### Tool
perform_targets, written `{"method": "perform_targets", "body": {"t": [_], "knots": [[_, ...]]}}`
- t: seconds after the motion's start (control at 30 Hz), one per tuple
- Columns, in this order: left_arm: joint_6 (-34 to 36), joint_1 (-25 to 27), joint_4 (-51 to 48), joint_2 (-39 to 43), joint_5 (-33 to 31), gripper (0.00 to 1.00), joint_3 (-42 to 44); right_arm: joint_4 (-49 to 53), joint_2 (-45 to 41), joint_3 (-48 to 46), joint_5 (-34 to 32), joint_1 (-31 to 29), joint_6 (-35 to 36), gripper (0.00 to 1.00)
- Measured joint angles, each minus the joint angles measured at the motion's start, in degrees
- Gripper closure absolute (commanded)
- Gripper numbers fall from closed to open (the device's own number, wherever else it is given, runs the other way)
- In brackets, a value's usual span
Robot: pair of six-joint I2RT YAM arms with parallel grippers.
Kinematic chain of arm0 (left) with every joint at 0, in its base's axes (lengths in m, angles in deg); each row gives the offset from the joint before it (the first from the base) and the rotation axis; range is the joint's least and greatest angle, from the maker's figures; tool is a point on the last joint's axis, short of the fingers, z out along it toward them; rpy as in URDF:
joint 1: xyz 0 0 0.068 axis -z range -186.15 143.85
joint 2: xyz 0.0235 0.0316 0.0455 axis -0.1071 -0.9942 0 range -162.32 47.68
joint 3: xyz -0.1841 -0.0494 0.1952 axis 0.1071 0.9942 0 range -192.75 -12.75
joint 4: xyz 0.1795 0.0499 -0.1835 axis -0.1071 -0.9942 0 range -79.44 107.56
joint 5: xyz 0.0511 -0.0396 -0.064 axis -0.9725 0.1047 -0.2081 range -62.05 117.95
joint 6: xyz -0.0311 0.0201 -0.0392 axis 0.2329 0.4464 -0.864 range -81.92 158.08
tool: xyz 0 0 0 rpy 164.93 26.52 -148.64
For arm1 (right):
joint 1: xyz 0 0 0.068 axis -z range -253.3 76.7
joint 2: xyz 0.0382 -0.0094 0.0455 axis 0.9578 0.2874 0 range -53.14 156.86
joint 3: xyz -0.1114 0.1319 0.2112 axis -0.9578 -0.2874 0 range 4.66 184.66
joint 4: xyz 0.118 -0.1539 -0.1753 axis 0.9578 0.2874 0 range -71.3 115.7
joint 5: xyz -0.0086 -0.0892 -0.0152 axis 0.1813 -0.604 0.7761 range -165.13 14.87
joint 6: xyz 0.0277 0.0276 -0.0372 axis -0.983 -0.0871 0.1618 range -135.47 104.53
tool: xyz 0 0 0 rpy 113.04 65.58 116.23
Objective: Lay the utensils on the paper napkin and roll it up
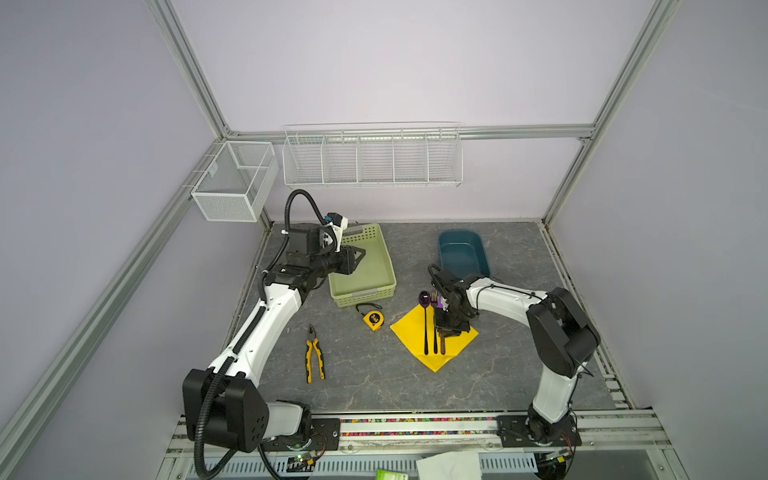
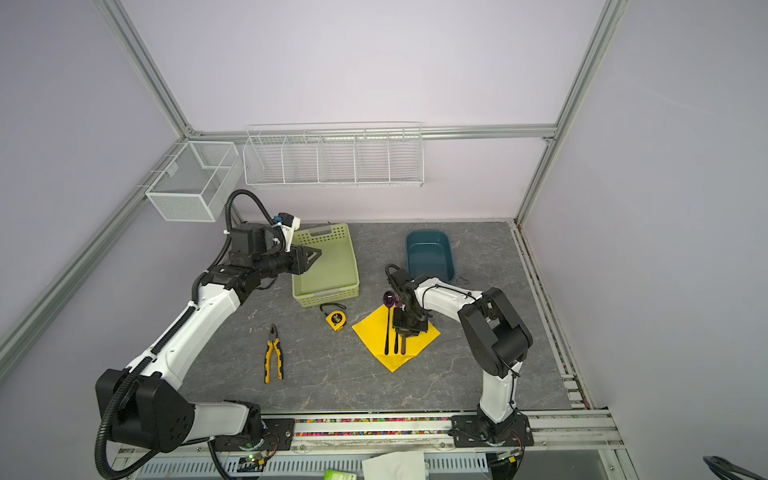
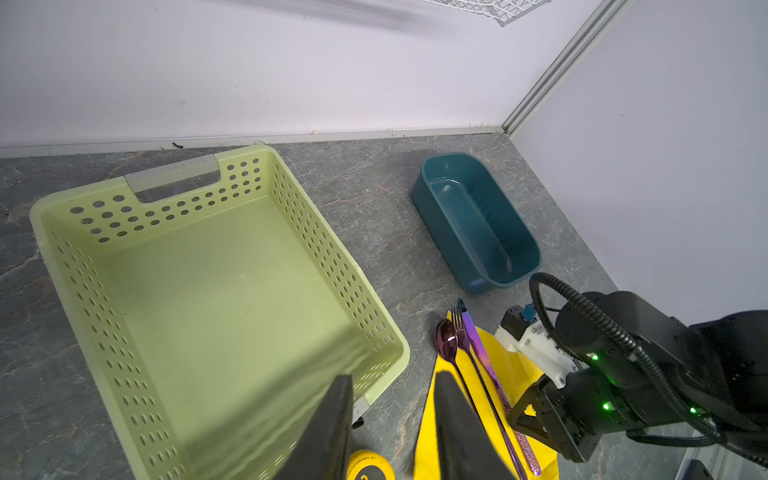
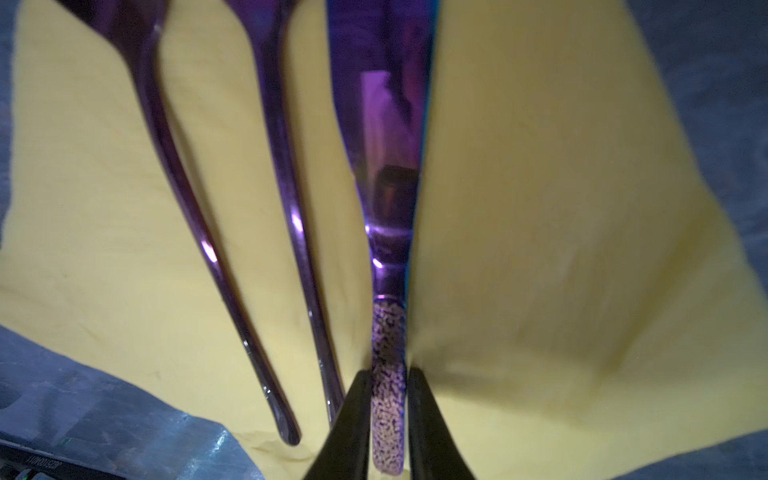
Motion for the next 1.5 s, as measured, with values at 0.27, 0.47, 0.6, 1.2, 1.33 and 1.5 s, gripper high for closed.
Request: {"method": "perform_targets", "body": {"t": [0.27,0.47,0.6,1.2,1.33,1.5], "knots": [[0.00,0.00,0.00,0.00,0.00,0.66,0.00,0.02,0.00,0.02,-0.33,-0.13,0.00,0.82],[0.00,0.00,0.00,0.00,0.00,0.66,0.00,0.11,0.00,0.09,-0.98,-0.26,0.00,0.85],[0.00,0.00,0.00,0.00,0.00,0.66,0.00,0.37,0.00,0.35,-1.55,-0.31,0.02,0.86],[0.00,0.00,0.00,0.02,-0.02,0.66,0.24,1.03,-0.09,1.03,-3.21,-0.31,0.70,0.85],[0.00,0.00,0.00,0.02,-0.02,0.66,0.24,1.05,-0.09,1.09,-3.23,-0.31,1.05,0.86],[0.00,0.00,-0.02,0.02,-0.02,0.66,0.24,1.40,-0.11,1.49,-4.17,-0.31,1.53,0.85]]}}
